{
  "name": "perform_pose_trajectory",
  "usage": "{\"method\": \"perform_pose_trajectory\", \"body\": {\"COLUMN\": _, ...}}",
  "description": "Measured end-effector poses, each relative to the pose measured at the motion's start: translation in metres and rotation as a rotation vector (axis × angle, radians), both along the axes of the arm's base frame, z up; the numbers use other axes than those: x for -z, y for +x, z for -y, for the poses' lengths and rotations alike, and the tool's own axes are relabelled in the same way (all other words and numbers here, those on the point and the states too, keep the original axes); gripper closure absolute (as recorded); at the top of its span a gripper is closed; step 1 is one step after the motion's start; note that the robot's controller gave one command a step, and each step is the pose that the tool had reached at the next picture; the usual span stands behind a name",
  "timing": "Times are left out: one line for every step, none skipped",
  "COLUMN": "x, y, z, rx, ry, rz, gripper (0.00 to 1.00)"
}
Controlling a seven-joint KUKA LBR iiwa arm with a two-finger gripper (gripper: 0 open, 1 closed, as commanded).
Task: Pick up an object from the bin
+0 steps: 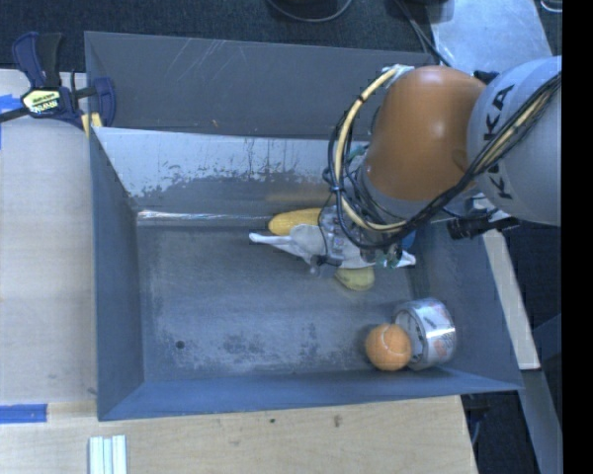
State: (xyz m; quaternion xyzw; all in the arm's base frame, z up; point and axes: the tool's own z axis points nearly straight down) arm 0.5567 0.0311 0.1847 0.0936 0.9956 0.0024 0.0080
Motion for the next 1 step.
{"method": "perform_pose_trajectory", "body": {"x": 0.0001, "y": -0.0001, "z": 0.0001, "rx": 0.001, "ry": 0.0, "rz": 0.0, "gripper": 1.0}}
